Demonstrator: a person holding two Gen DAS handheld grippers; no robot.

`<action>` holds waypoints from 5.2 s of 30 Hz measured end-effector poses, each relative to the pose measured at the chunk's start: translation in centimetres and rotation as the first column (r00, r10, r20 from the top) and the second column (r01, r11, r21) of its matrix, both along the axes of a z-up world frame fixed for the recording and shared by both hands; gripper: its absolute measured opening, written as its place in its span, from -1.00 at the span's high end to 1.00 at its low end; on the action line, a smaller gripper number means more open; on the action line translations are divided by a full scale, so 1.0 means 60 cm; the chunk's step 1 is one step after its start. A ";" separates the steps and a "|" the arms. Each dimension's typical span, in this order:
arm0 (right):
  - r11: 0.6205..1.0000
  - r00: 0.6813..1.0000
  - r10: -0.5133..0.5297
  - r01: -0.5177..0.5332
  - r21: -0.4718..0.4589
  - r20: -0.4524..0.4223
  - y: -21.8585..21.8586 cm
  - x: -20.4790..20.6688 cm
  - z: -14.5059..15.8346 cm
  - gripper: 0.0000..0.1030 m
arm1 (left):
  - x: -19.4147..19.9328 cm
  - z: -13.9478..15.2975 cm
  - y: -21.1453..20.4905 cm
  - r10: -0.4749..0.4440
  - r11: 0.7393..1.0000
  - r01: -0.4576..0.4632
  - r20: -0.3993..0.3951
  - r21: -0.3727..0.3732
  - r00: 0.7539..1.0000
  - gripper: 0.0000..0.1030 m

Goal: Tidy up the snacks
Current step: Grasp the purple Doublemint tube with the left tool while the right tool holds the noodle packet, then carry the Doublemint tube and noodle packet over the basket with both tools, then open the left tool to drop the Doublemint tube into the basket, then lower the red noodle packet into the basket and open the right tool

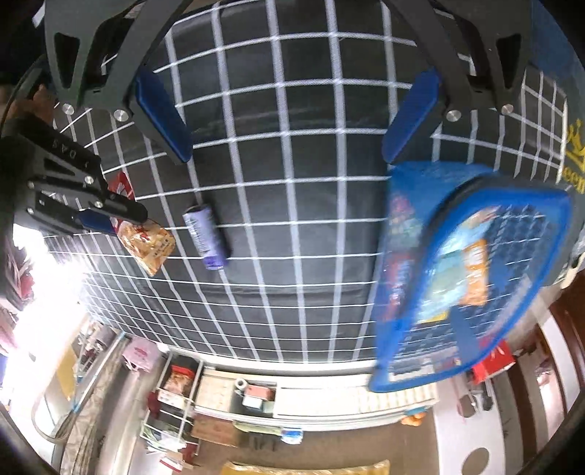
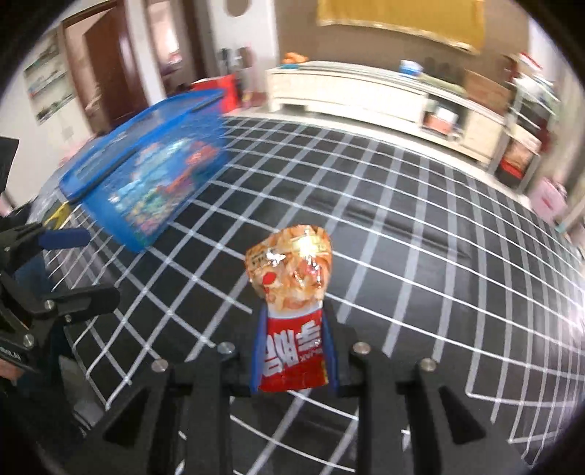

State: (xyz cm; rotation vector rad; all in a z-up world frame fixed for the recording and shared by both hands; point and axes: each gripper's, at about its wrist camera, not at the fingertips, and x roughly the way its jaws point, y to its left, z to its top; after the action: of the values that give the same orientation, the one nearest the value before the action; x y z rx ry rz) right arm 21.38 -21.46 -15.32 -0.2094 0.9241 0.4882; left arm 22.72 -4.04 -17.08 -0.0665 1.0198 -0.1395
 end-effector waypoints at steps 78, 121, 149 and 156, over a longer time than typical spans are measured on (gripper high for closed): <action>0.966 0.977 -0.210 0.204 0.158 0.024 0.009 -0.007 0.091 0.38 | 0.066 0.067 0.023 -0.186 0.981 0.185 -0.019 -0.050 0.982 0.47; 0.993 0.996 -0.021 0.011 0.117 0.083 0.285 0.041 0.140 0.38 | 0.090 0.111 0.296 -0.011 1.000 0.012 0.027 -0.026 1.000 0.18; 0.997 0.998 0.063 -0.064 0.043 0.025 0.430 0.123 0.107 0.37 | 0.097 0.114 0.489 0.161 0.987 -0.157 0.172 -0.040 0.972 -1.00; 0.997 0.997 0.075 -0.075 -0.017 -0.014 0.469 0.198 0.067 0.06 | 0.133 0.103 0.508 0.170 0.985 -0.169 0.169 -0.016 0.971 -1.00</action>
State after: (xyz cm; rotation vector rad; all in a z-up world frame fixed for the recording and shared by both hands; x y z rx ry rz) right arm 33.28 6.68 -11.28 -0.2577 0.9367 0.5518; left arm 30.68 26.43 -10.89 -0.1407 0.8393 0.0103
